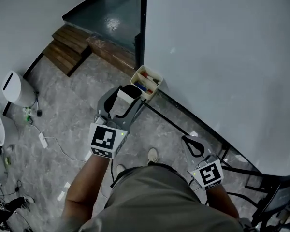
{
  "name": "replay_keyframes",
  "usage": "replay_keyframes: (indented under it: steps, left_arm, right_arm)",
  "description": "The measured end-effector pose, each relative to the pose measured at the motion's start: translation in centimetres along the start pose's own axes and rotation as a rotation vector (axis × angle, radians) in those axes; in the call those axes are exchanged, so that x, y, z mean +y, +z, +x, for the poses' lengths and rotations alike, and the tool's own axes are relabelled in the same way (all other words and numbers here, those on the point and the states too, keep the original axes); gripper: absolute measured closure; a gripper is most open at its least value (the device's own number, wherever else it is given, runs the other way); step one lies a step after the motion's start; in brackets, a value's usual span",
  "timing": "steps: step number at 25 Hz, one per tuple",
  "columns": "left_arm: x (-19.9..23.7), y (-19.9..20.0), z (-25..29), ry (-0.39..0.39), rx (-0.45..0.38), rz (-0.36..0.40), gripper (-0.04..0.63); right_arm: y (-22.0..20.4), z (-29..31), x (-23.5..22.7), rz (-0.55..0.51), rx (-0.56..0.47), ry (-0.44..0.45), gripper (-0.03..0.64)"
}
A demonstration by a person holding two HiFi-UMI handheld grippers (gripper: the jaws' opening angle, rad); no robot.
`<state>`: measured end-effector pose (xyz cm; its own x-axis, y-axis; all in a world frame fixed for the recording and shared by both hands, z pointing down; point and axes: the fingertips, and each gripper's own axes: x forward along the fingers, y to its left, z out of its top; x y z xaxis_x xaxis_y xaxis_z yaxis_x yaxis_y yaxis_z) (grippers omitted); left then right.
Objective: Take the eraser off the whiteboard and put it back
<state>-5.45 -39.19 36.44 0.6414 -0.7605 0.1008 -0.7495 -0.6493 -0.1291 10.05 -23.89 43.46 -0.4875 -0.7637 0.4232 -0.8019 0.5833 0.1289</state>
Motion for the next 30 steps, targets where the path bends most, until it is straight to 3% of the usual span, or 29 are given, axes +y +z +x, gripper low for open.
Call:
replay_keyframes:
  steps: [14, 21, 30]
  left_arm:
    - [4.3, 2.9, -19.6, 0.065, -0.036, -0.060, 0.328]
    - [5.3, 2.0, -29.6, 0.106, -0.026, -0.089, 0.328]
    - [5.4, 0.2, -37.0, 0.102, -0.032, -0.092, 0.328]
  right_arm:
    - [5.7, 5.7, 14.6, -0.107, -0.046, 0.203, 0.614]
    - [7.0, 5.9, 21.5, -0.150, -0.054, 0.252, 0.614]
    - [7.3, 6.2, 28.4, -0.164, -0.057, 0.287, 0.614]
